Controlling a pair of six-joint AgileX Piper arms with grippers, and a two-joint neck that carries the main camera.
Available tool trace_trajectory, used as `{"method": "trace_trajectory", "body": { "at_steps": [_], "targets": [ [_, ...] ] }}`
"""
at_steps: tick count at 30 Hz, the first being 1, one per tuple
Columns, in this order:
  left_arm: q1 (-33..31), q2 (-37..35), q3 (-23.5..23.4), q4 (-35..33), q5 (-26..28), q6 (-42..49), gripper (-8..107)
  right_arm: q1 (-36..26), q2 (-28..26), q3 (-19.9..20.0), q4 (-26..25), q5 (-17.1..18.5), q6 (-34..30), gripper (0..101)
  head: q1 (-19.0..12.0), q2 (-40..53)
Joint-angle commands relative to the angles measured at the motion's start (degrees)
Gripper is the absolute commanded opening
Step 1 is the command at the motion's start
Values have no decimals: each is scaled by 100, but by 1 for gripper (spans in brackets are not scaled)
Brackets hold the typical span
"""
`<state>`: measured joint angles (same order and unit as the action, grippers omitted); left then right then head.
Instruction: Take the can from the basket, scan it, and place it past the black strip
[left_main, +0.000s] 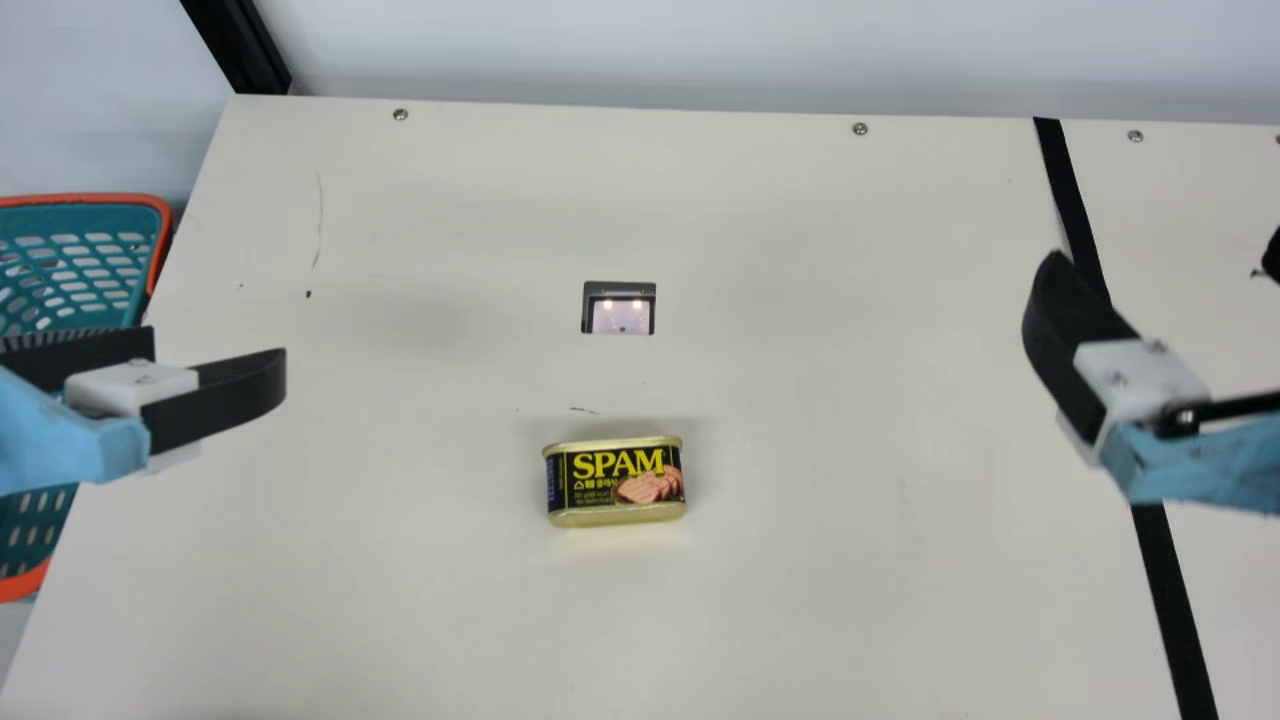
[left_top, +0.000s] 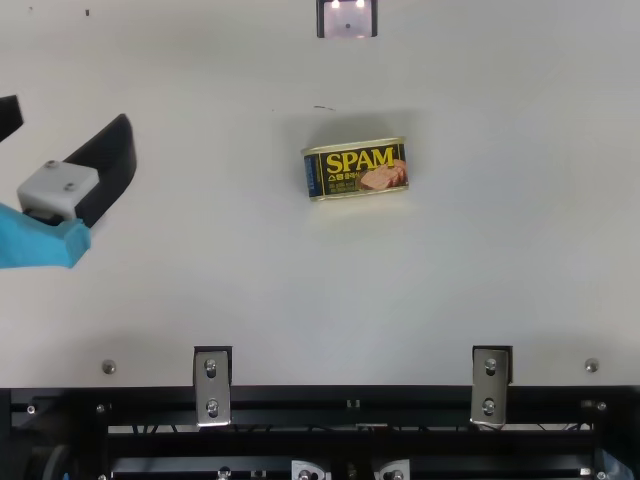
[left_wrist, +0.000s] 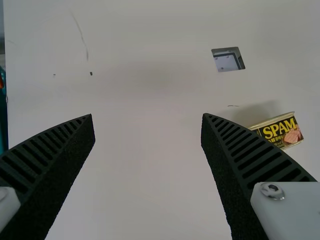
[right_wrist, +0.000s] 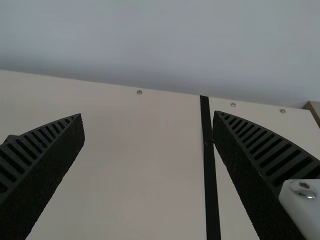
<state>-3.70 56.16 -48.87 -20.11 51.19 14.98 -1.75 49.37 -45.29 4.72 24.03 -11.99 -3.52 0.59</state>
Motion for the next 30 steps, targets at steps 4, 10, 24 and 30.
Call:
{"method": "trace_trajectory", "body": {
  "at_steps": [4, 10, 24, 30],
  "targets": [
    [0, 0, 0, 0, 0, 0, 90, -258, 999, -717, 866, 30, -1045, 101, -18, -17],
    [0, 0, 0, 0, 0, 0, 90, -652, 1892, -1418, 1922, 306, -2283, 101, -18, -17],
    [0, 0, 0, 0, 0, 0, 90, -1492, 3454, -2213, 3778, 1944, -4790, 101, -18, -17],
    [0, 0, 0, 0, 0, 0, 90, -1611, 3801, -2085, 4097, 2824, -5750, 101, -18, -17]
  ]
}}
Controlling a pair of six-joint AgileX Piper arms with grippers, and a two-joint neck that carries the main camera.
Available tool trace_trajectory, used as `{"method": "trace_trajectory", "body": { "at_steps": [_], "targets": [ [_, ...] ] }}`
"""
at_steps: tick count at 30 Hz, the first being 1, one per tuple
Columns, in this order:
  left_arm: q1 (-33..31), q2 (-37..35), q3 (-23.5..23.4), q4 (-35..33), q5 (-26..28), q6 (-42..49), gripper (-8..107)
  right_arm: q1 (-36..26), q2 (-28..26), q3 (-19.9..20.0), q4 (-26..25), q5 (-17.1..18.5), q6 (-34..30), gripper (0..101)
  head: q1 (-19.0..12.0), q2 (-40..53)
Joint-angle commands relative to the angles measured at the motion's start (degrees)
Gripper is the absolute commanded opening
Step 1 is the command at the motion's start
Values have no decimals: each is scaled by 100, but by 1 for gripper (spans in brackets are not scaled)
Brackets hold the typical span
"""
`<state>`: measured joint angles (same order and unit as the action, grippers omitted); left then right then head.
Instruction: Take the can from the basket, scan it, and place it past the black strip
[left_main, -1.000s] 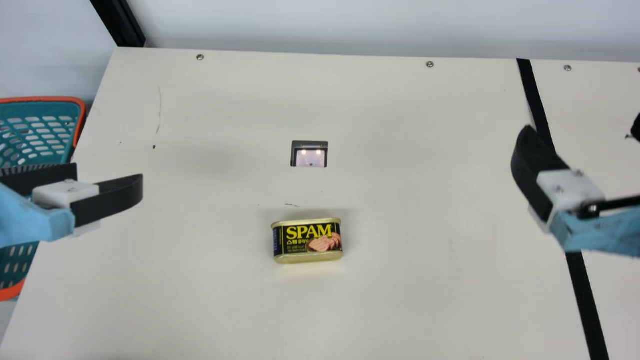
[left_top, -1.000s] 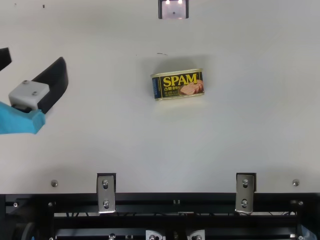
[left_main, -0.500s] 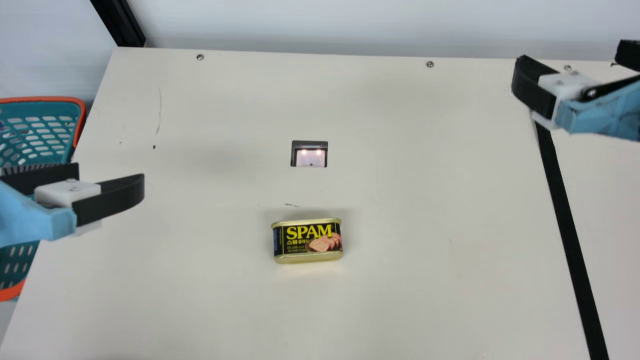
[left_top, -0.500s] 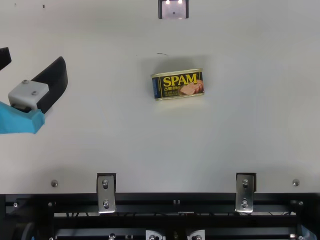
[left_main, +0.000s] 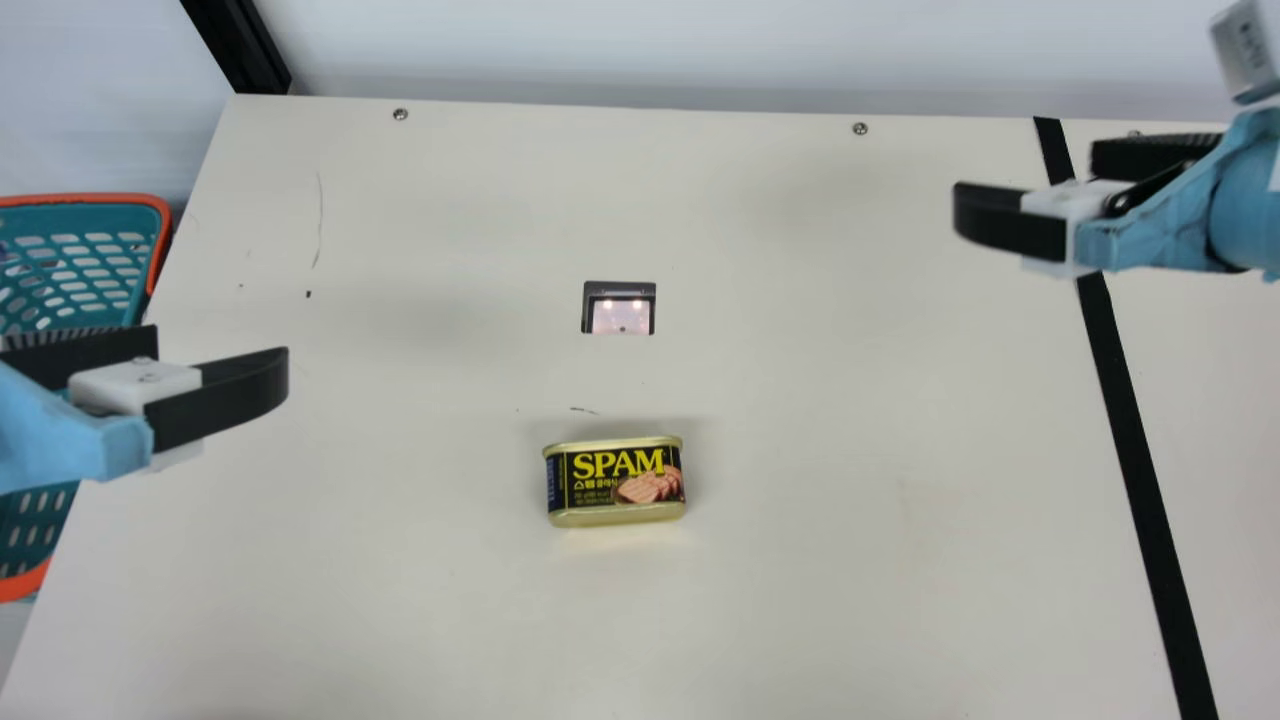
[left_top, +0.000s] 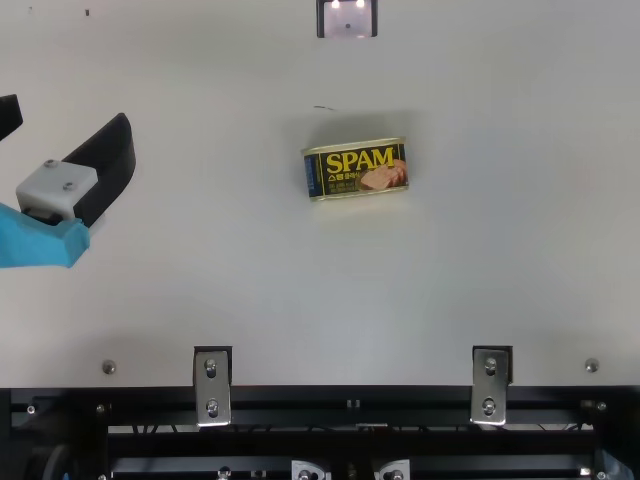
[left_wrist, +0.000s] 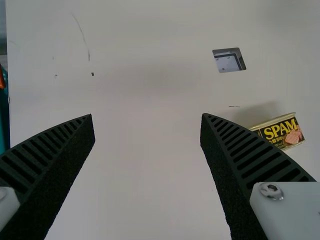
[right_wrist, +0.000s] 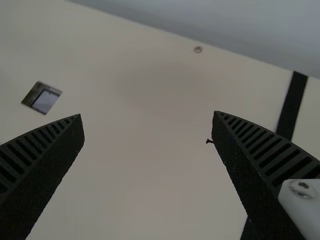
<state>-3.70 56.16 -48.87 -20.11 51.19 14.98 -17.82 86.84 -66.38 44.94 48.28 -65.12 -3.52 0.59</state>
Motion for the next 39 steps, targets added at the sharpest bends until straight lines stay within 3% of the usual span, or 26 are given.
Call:
{"method": "trace_trajectory", "body": {
  "at_steps": [1, 14, 23, 39],
  "targets": [
    [0, 0, 0, 0, 0, 0, 90, -20, 101, 56, 94, 527, -575, 101, -18, -17],
    [0, 0, 0, 0, 0, 0, 90, -388, 576, 484, 449, 2162, -1991, 101, -18, -17],
    [0, 0, 0, 0, 0, 0, 90, 7, 866, 1425, 637, 2162, -2984, 101, -18, -17],
    [0, 0, 0, 0, 0, 0, 90, 123, 1190, 2394, 1157, 2162, -4213, 101, -18, -17]
  ]
}}
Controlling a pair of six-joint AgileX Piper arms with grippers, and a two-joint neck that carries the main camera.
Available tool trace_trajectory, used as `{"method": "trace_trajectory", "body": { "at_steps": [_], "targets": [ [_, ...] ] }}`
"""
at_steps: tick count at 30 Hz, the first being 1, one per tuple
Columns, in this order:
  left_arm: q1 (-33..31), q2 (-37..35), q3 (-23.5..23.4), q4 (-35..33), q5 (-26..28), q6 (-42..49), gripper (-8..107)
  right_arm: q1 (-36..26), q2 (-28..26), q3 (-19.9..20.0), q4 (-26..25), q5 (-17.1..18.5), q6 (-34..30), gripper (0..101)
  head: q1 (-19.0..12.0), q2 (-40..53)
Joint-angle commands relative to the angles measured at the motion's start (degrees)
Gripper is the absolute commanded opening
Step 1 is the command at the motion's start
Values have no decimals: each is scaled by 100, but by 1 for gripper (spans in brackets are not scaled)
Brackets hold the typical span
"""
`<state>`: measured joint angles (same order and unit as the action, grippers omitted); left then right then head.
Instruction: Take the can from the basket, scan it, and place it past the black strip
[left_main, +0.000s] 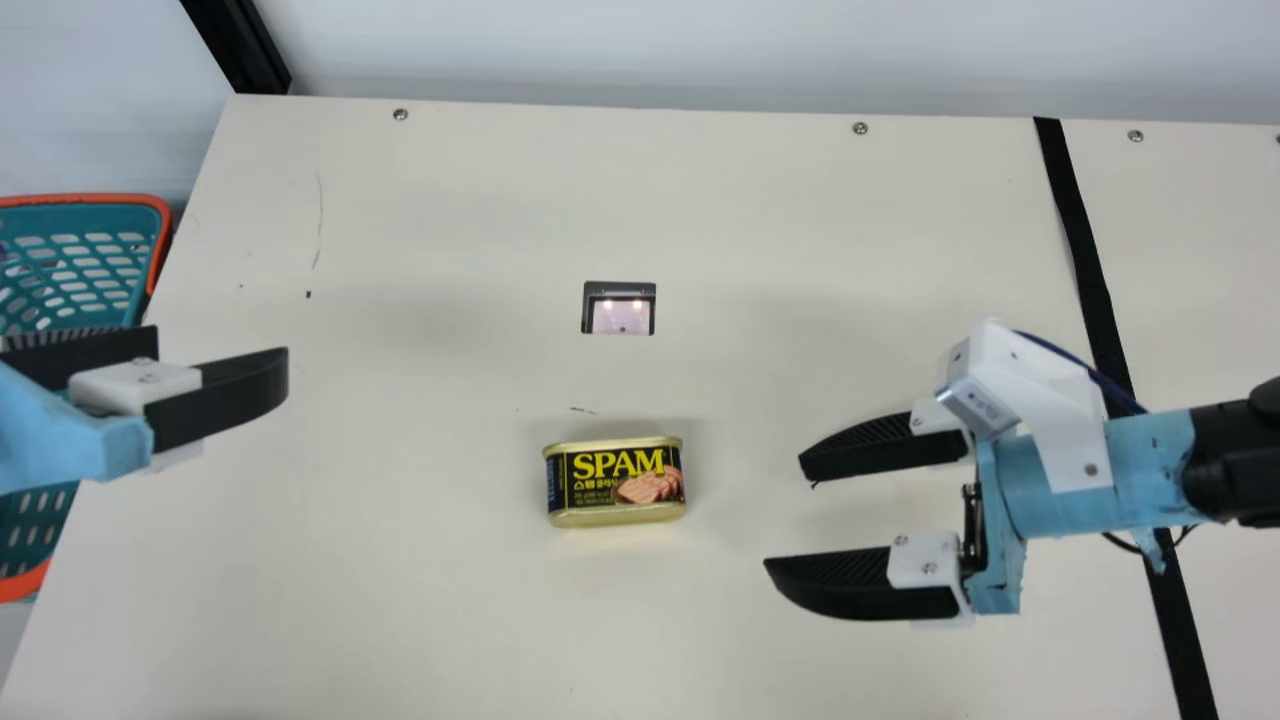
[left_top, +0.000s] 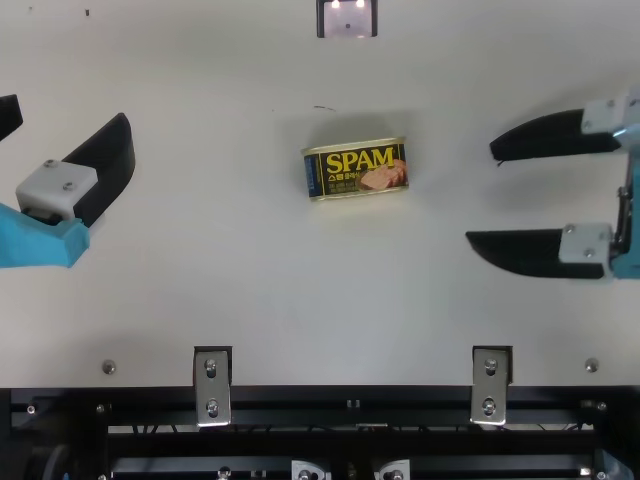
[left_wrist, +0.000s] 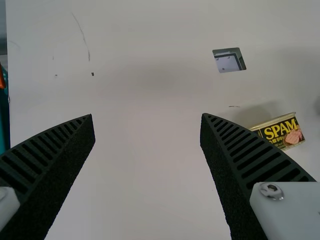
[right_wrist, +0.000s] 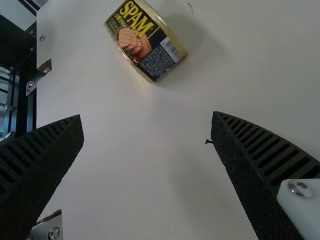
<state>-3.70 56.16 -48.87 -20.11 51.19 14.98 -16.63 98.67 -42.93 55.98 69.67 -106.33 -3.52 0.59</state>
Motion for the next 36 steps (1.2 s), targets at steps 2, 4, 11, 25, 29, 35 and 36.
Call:
{"method": "trace_trajectory", "body": {
  "at_steps": [2, 4, 11, 25, 29, 35, 36],
  "targets": [
    [0, 0, 0, 0, 0, 0, 90, 33, 13, 134, 144, 23, -206, 101, -18, -17],
    [0, 0, 0, 0, 0, 0, 90, 58, -3, 209, 231, 23, -310, 101, -18, -17],
    [0, 0, 0, 0, 0, 0, 90, 72, -73, 285, 382, 32, -470, 101, -18, -17],
    [0, 0, 0, 0, 0, 0, 90, 72, -73, 285, 392, 29, -470, 101, -18, -17],
    [0, 0, 0, 0, 0, 0, 90, 171, -119, 223, 420, 23, -327, 101, -18, -17],
    [0, 0, 0, 0, 0, 0, 90, 146, -302, 148, 321, 23, -206, 101, -18, -17],
    [0, 0, 0, 0, 0, 0, 90, 155, -362, 129, 293, 17, -175, 101, -18, -17]
  ]
}}
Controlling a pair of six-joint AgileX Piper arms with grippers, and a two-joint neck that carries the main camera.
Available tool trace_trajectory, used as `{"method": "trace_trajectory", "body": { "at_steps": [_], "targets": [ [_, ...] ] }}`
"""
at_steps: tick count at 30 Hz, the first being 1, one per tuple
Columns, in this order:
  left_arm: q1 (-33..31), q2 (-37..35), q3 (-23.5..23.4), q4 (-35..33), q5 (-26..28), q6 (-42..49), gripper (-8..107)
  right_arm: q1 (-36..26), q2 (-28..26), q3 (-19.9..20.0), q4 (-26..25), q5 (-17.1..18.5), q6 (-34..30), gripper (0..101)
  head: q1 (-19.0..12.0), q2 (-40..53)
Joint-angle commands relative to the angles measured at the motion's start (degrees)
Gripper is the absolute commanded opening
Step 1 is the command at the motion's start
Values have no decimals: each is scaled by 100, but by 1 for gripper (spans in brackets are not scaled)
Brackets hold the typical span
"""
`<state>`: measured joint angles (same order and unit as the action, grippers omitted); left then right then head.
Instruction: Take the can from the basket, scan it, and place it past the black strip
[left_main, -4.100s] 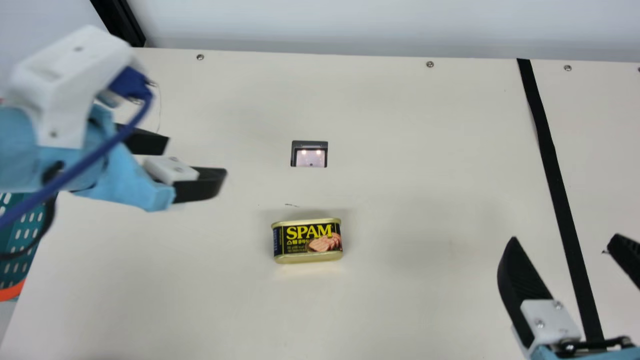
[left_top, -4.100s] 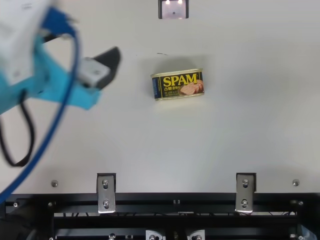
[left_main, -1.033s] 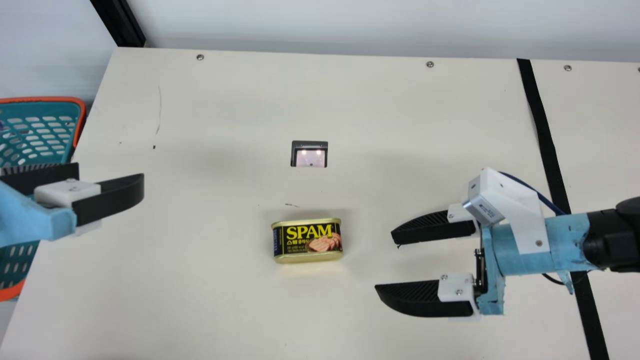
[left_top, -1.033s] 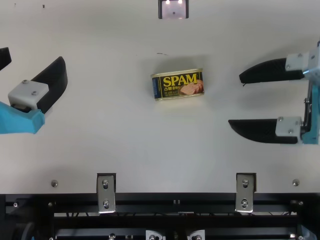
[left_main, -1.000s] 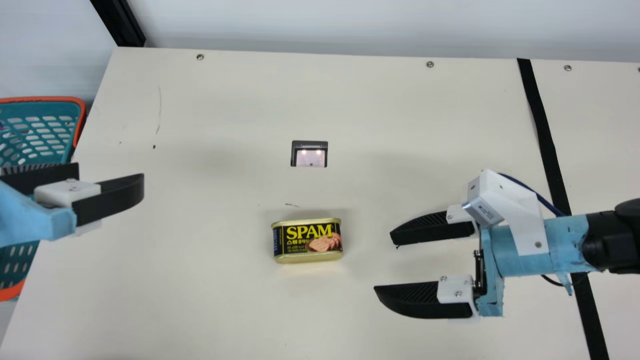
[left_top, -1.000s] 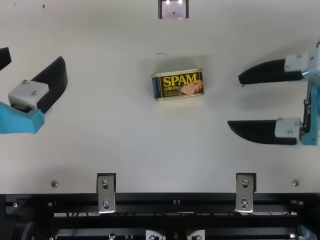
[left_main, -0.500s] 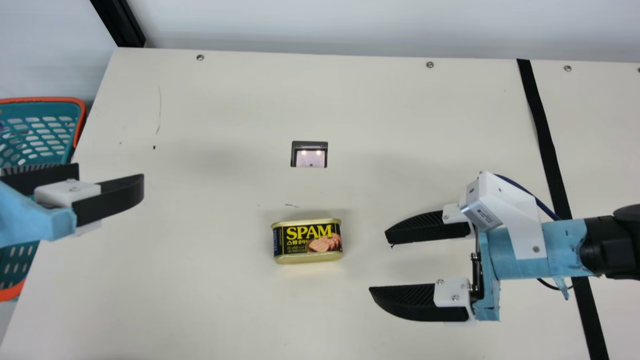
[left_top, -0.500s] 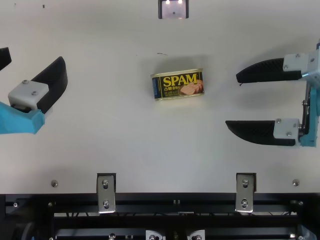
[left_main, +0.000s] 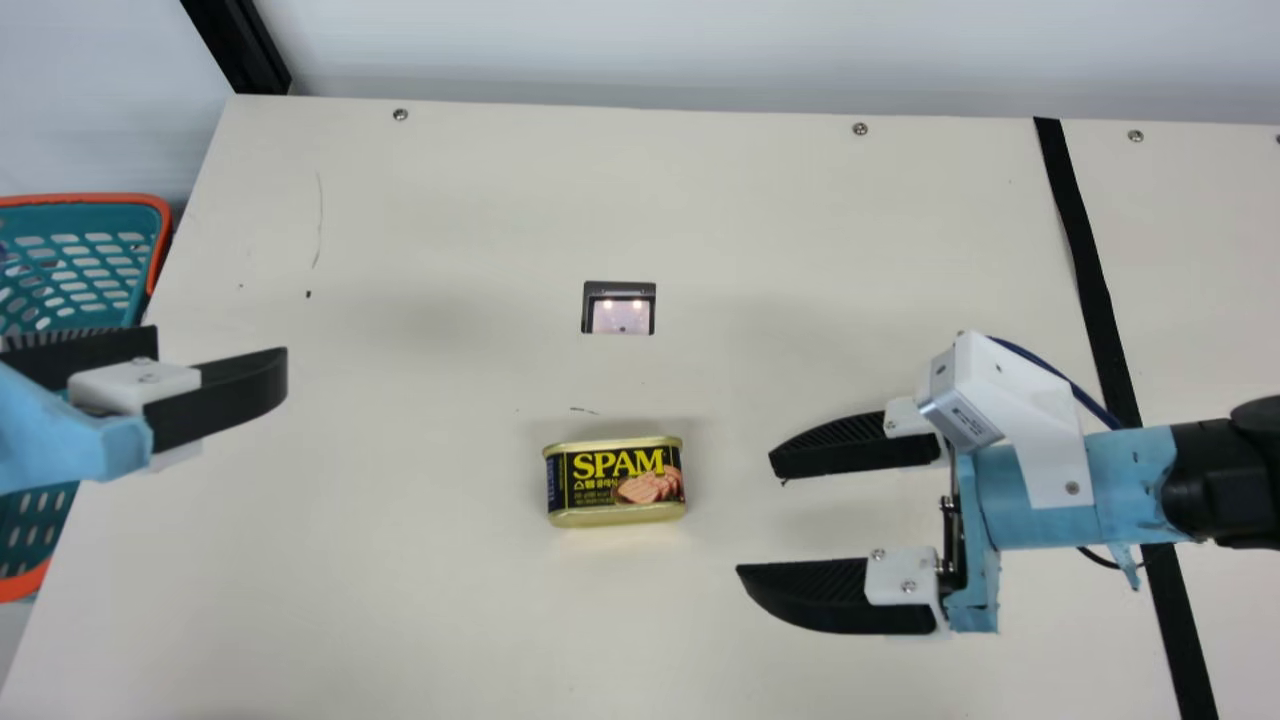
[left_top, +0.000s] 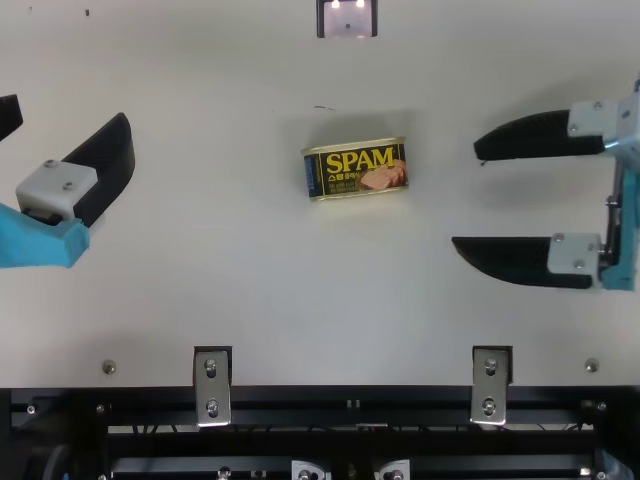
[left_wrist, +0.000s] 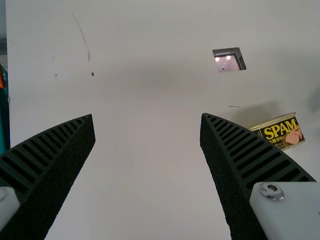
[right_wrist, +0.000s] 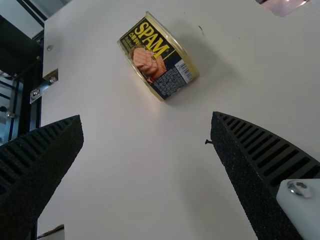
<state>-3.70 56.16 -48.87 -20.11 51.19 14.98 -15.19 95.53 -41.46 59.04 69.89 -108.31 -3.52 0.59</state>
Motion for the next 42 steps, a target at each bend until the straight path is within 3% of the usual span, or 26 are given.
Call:
{"method": "trace_trajectory", "body": {
  "at_steps": [1, 12, 19, 26, 33, 42],
  "targets": [
    [0, 0, 0, 0, 0, 0, 90, 35, -109, -35, -40, -26, 55, 101, -18, -17],
    [0, 0, 0, 0, 0, 0, 90, 968, -871, -487, -640, -639, 847, 101, -18, -17],
    [0, 0, 0, 0, 0, 0, 90, 2020, -1173, -1029, -1284, -1190, 1662, 101, -18, -17],
    [0, 0, 0, 0, 0, 0, 90, 3112, -1100, -1717, -2127, -1533, 2502, 101, -18, -17],
    [0, 0, 0, 0, 0, 0, 90, 4034, -731, -2521, -3142, -1512, 3337, 101, -18, -17],
    [0, 0, 0, 0, 0, 0, 90, 4942, -57, -3587, -4494, -1057, 4271, 101, -18, -17]
  ]
}}
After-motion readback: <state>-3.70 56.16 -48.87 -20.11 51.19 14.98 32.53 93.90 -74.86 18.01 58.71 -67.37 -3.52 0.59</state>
